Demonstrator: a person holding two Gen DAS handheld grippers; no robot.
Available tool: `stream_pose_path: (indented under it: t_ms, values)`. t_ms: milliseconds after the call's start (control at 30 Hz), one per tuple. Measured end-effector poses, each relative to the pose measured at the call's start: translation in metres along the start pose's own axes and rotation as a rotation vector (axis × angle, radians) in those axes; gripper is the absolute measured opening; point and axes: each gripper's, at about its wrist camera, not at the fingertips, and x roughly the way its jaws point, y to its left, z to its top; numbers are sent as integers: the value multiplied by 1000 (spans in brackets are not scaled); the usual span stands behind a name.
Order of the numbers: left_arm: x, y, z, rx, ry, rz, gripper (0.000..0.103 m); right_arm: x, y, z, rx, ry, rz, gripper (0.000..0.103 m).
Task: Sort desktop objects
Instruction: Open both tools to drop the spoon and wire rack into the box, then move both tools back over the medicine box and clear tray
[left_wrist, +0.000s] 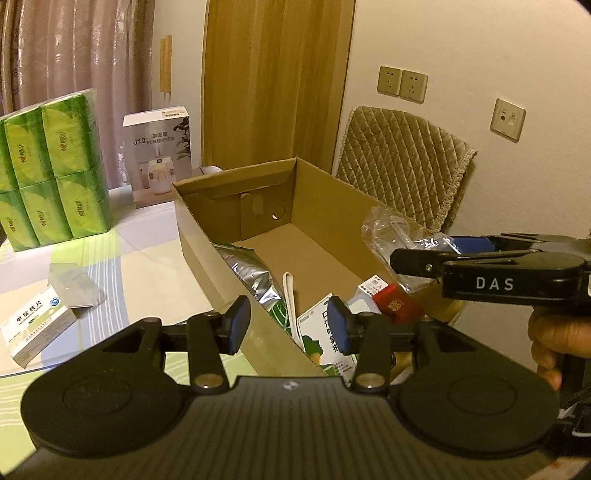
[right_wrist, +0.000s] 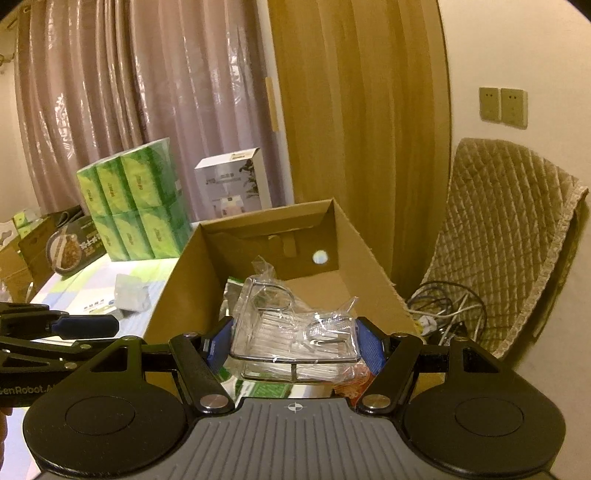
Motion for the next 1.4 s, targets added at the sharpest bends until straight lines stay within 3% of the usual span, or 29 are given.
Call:
stream_pose_path:
  t_ms: [33,100,133,400,833,967,1400]
  values:
    - [-1,0,0,0,-2,2,43,1,1,1,-5,0,8,68]
    - [-3,1,1,1,-2,8,49,2,3,1,-18,-2,-2,89]
    - [-3,1,1,3,-3,13,52,1,3,1,-19,-8,-4,90]
    - [-18,7,-8,7,-18,48,62,-10,3,-15,5,7,-8,90]
    - [-51,37,-41,-71,16,116,77,-30,25,-22,20,6,22,92]
    - [-67,52,-52,-80,19,151,85,-34,39,-20,-9,3,50,94]
    - [-108,118,-76,-85,64,253,94,-30,110,-16,-109,10,177,97]
